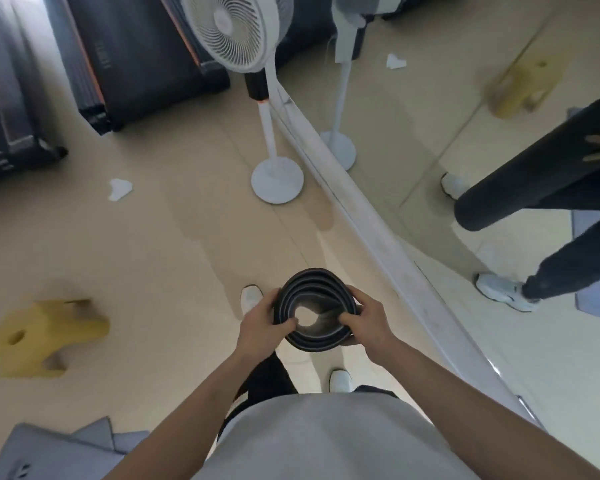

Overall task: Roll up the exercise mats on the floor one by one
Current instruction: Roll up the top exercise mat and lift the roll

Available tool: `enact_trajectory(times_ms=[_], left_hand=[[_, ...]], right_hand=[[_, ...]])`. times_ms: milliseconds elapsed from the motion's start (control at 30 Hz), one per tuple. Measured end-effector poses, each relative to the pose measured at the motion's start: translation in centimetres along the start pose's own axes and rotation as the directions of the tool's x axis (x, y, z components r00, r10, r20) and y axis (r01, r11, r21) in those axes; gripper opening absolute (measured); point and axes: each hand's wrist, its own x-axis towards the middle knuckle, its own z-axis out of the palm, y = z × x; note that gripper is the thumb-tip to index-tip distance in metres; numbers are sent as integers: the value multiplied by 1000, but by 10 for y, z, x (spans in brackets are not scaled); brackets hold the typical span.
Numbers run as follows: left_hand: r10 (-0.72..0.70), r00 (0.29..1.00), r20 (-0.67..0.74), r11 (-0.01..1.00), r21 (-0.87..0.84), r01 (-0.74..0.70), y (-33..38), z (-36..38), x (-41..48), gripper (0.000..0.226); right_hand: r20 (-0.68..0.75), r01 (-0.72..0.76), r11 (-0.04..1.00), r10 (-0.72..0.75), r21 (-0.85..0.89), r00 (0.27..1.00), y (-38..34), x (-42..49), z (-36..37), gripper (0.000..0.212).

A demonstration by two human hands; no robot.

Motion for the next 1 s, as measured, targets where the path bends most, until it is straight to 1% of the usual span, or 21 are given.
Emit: enact_trajectory(times_ms=[33, 133, 200, 300, 433, 533, 567, 667, 833, 1000], left_hand=[[10, 1000, 22, 1000, -12, -10, 4, -11, 25, 60], [40, 996, 80, 999, -8, -40, 23, -48, 97, 75], [66, 991, 113, 998, 3, -67, 39, -73, 140, 79], [102, 979, 176, 994, 24, -108, 68, -104, 197, 74], [123, 961, 246, 987, 72, -145, 110, -127, 272, 70], [125, 956, 266, 983, 99, -156, 136, -129, 329, 66], [124, 956, 264, 981, 109, -158, 145, -127, 348, 68], [119, 966, 229, 981, 123, -150, 162, -117, 405, 65], [113, 974, 197, 982, 126, -139, 162, -90, 499, 49], [165, 955, 248, 958, 191, -215, 161, -66, 582, 40]], right_hand=[[-28, -10, 1000, 10, 13, 1000, -15, 16, 9, 67], [-126, -34, 997, 43, 71, 991, -59, 59, 37, 67], [-180, -36, 993, 56, 111, 982, -89, 80, 54, 66], [-231, -37, 980, 83, 195, 970, -132, 112, 70, 69], [-278, -25, 953, 113, 301, 954, -178, 162, 73, 66], [-308, -21, 932, 141, 362, 941, -202, 210, 71, 68], [-313, -19, 923, 150, 385, 938, -208, 227, 70, 68], [-321, -12, 884, 182, 468, 929, -220, 284, 68, 68], [-344, -22, 803, 279, 595, 897, -220, 372, 68, 68], [-364, -22, 720, 376, 694, 852, -219, 452, 65, 68]])
